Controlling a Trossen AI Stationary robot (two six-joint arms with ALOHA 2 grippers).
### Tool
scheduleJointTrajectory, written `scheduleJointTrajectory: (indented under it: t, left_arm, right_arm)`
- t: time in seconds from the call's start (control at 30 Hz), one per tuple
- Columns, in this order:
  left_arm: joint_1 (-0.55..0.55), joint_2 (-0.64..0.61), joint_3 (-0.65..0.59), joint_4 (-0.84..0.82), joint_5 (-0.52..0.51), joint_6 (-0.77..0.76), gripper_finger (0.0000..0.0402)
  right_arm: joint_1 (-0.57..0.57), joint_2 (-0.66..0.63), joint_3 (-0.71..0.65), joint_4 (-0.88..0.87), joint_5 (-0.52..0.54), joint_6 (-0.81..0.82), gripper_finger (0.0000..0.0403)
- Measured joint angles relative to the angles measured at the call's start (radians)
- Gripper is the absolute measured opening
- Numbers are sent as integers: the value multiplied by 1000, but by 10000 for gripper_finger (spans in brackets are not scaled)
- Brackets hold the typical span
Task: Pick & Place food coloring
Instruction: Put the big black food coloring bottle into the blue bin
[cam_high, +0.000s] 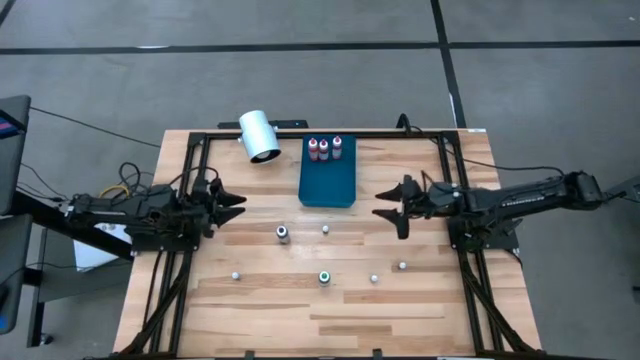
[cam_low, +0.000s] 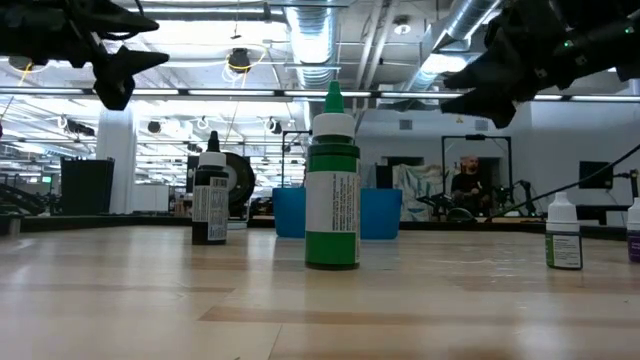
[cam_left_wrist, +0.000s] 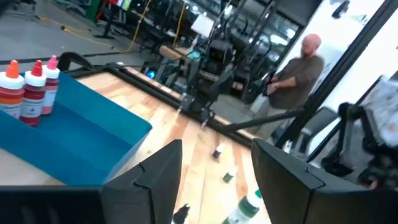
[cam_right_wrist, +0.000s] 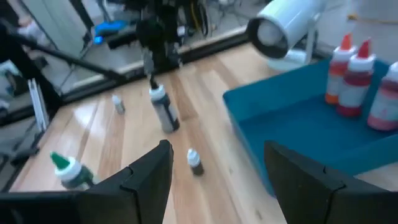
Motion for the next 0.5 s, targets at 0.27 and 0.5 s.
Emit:
scheduleJointTrajectory:
  t: [0.27, 0.5]
  left_arm:
    - [0, 176, 75, -1, -2, 14, 185]
    - [0, 384, 181, 1, 21, -10, 185]
  right_arm:
    - [-40, -202, -62, -24, -1, 0, 240]
    - [-36, -430, -149, -20, 1, 28, 240]
